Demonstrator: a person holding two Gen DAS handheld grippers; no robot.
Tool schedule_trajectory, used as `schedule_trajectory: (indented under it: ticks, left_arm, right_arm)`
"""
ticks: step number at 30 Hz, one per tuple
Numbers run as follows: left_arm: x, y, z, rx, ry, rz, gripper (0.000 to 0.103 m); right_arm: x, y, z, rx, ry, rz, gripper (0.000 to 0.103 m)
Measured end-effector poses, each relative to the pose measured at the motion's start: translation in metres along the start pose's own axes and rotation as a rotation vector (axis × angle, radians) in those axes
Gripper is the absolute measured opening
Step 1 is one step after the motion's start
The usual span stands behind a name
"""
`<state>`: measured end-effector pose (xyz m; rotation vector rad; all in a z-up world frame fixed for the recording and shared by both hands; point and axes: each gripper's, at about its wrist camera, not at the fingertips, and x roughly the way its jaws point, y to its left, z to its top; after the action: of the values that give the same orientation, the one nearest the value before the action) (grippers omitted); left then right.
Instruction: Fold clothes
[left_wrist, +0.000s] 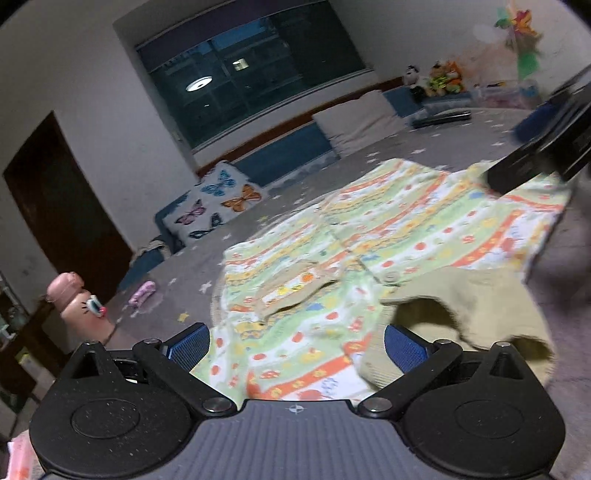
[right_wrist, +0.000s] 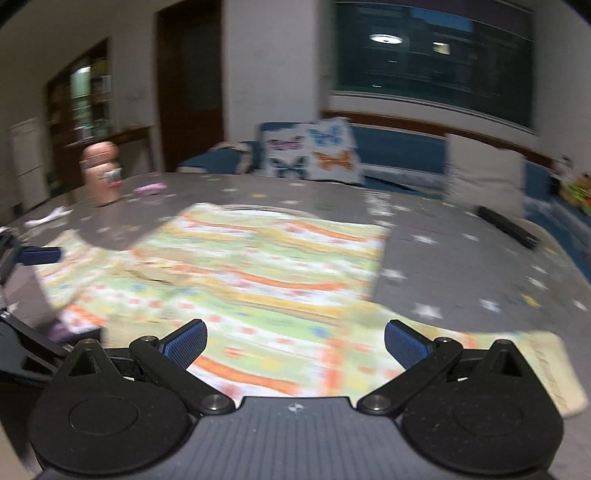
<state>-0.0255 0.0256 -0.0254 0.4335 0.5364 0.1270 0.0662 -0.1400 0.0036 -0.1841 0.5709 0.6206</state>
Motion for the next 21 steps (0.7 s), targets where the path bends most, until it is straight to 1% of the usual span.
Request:
schedule_trajectory:
  ticks: [2,5,7,11,13,17,19,21]
  left_arm:
    - [-0.002,0.002,-0.002,-0.018,0.005,-0.017,0.103]
    - [-0.008,0.015,-0.002,-0.068,-0.003,-0.041,0.102]
    - [-0.012,0.028,0.0,-0.099,-0.017,-0.023,0.102]
    - [-0.011,0.046,0.009,-0.171,-0.021,-0.018,0.103]
    - [-0.009,0.05,0.015,-0.196,-0.025,-0.021,0.103]
    - [0.001,0.037,0.029,-0.201,-0.039,-0.058,0.103]
    - [0.01,0.028,0.033,-0.199,-0.031,-0.082,0.103]
    - [0.017,0.018,0.032,-0.176,-0.017,-0.097,0.103]
  right_arm:
    - [0.011,0.019,0.002,-0.05,0.009,0.02,0.103]
    - [0.026,0.045,-0.002,-0.15,0.021,0.032,0.103]
    - [0.032,0.057,-0.006,-0.209,0.031,0.042,0.103]
    - [0.037,0.073,-0.017,-0.309,0.047,0.042,0.103]
    - [0.034,0.077,-0.021,-0.327,0.029,0.027,0.103]
    - [0.023,0.076,-0.021,-0.305,0.009,0.026,0.103]
    - [0.018,0.075,-0.023,-0.296,0.012,0.035,0.103]
    - [0.015,0.075,-0.027,-0.299,0.019,0.035,0.103]
